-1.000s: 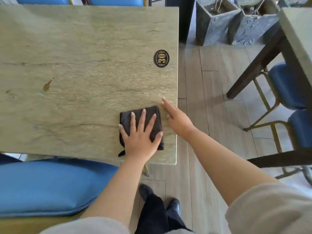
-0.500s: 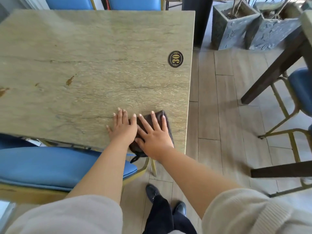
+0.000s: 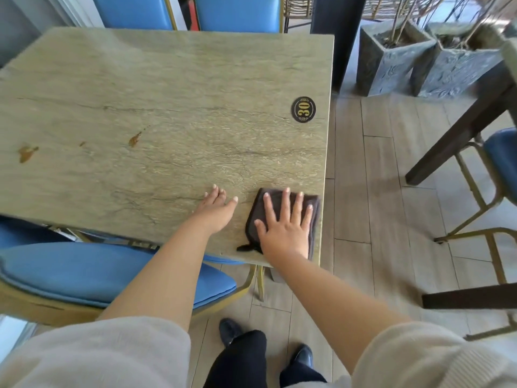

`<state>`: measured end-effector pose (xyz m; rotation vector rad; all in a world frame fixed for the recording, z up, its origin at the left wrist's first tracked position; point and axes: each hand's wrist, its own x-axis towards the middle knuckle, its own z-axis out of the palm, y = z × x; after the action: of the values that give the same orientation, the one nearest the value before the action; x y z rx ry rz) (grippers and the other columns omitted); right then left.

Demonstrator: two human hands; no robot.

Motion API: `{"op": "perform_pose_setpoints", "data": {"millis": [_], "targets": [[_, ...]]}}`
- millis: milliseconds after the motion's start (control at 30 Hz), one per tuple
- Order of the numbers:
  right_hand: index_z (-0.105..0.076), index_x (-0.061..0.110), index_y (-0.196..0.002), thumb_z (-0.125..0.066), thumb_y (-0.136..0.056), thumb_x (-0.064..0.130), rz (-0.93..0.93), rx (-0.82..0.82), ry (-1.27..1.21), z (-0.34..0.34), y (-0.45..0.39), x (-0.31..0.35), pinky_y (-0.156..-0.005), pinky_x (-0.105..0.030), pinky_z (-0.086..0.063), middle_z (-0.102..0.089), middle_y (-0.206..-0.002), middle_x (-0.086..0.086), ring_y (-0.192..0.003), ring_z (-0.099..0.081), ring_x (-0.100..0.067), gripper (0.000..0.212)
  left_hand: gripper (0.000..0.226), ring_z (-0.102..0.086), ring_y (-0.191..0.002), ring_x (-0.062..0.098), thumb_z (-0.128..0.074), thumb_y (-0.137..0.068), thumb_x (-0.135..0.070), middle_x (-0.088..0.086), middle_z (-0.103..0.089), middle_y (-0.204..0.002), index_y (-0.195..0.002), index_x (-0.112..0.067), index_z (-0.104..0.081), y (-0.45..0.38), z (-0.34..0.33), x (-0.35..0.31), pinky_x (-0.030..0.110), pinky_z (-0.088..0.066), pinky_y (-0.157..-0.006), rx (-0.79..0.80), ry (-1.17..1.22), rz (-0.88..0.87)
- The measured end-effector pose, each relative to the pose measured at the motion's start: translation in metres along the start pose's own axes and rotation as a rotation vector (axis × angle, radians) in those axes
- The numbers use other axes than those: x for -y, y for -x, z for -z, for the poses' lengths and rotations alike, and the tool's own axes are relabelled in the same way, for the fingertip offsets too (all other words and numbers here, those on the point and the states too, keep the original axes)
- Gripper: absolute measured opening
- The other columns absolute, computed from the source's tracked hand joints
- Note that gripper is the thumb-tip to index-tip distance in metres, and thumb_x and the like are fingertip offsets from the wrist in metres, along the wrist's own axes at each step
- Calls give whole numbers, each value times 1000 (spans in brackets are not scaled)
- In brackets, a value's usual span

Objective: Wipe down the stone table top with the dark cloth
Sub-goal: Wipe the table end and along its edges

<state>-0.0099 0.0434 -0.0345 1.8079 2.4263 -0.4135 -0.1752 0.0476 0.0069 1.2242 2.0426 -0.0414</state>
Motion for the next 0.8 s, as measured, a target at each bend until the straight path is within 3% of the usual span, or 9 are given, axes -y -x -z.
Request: {"op": "perform_pose_setpoints", "data": {"millis": [133, 200, 267, 333, 433, 500, 567, 633, 800], "targets": [[13, 34, -150, -9, -97, 59, 423, 17, 79, -16, 15, 37, -113, -56, 16, 20, -159, -8, -142, 27, -35, 63, 60, 0, -150, 17, -27, -103, -46, -1, 1, -164, -153, -13, -22, -9, 27, 2, 35, -3, -119, 40, -56, -76], [5, 38, -151, -11, -95, 64, 754, 46, 184, -12, 0, 35, -115, -53, 14, 11, -160, -2, -145, 20, -31, 64, 53, -14, -148, 19, -35, -103, -40, 3, -15, -162, -148, -12, -37, -16, 46, 8, 33, -13, -119, 55, -110, -135], [0, 45, -149, -10, -94, 65, 931, 76, 211, 0, -26, 30, -116, -48, 15, 7, -161, 6, -146, 17, -24, 59, 49, -27, -144, 21, -41, -102, -37, 5, -27, -158, -144, -13, -44, -23, 66, 19, 31, -23, -116, 77, -97, -183], [0, 50, -147, -10, -94, 63, 817, 41, 191, 7, -52, 32, -116, -46, 14, 6, -161, 9, -146, 17, -19, 56, 48, -29, -143, 22, -45, -101, -35, 7, -30, -156, -144, -14, -44, -33, 84, 37, 27, -23, -112, 66, -117, -225], [3, 46, -149, -12, -96, 61, 217, -83, 81, 3, -77, 61, -117, -49, 11, 10, -161, 2, -147, 17, -22, 57, 53, -23, -145, 23, -49, -99, -36, 5, -20, -159, -147, -17, -38, -56, 111, 84, 30, -19, -115, 3, -170, -226], [9, 38, -150, -11, -96, 58, -108, -50, -4, 0, -83, 104, -115, -53, 13, 19, -160, -4, -145, 22, -28, 61, 60, -23, -146, 24, -52, -96, -38, 1, -12, -161, -150, -22, -32, -73, 130, 121, 38, -22, -118, -62, -214, -228], [16, 31, -149, -9, -96, 57, -179, -23, -27, -5, -85, 158, -113, -57, 15, 25, -157, -10, -142, 26, -35, 65, 65, -18, -147, 24, -54, -94, -41, -3, -6, -162, -151, -25, -27, -87, 150, 153, 43, -24, -118, -127, -255, -241], [18, 28, -148, -10, -96, 58, -11, -18, -9, -18, -81, 210, -111, -60, 17, 26, -155, -13, -140, 29, -38, 66, 66, -17, -147, 23, -54, -94, -42, -3, -6, -162, -152, -26, -26, -98, 169, 178, 43, -25, -117, -210, -281, -248], [-8, 38, -152, -22, -94, 62, 749, 16, 145, -28, -90, 253, -114, -52, 11, -1, -162, -1, -147, 14, -28, 64, 72, -22, -145, 28, -54, -93, -42, 8, -12, -161, -153, -19, -22, -129, 199, 229, 41, -26, -115, -431, -237, -185]]}}
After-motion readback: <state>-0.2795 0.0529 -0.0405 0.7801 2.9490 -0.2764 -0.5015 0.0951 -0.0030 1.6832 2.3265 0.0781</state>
